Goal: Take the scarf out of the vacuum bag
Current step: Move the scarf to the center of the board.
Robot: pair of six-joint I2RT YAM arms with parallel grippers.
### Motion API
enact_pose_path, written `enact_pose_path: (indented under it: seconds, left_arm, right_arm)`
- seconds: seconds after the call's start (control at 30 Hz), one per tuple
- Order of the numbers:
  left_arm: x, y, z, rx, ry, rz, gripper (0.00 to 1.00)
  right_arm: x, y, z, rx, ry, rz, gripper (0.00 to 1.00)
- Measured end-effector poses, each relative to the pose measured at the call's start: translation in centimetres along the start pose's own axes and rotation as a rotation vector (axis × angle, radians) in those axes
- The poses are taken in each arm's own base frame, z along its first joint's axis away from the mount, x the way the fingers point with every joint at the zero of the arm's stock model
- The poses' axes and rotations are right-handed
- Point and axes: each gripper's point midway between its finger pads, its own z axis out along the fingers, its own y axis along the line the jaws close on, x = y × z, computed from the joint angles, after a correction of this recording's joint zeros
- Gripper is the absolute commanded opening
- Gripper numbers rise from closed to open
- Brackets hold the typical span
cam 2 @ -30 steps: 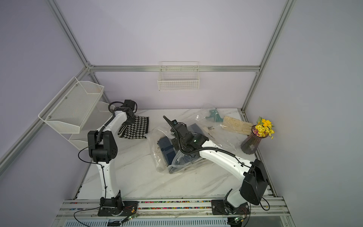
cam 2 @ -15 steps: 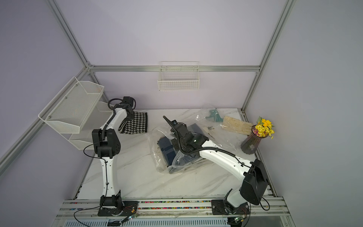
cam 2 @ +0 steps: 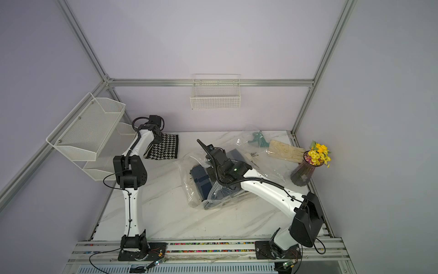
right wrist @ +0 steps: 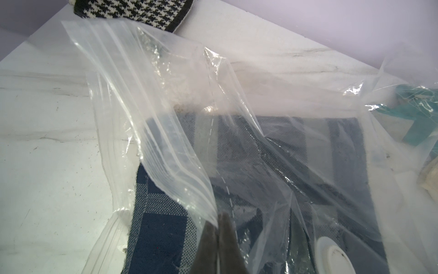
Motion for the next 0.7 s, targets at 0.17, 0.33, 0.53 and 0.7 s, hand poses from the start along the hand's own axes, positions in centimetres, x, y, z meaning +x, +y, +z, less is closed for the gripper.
enact_pose_path:
  seconds: [0.17,0.33,0.53,0.7]
  left_arm:
    - [-0.3,-0.2,0.0,0.013,-0.009,0.002,0.96]
    - [-0.6,-0.4,-0.1,0.029,-0.022,0.010,1.00]
    - [0.1,-0.9,-1.1,0.093,-0.016,0.009,1.00]
    - [1.1,-1.3,-3.8,0.212,-0.010,-0.024,1.00]
  right_arm:
    - [-0.3,0.1,-0.2,-0.007,-0.003,0.004,0.00]
    - [-0.2,0.2,-0.3,-0.011,0.002,0.004,0.00]
    - [-0.1,0.2,-0.3,-0.013,0.007,0.004,0.00]
    - [-0.2,0.5,-0.5,-0.030,0.010,0.007,0.00]
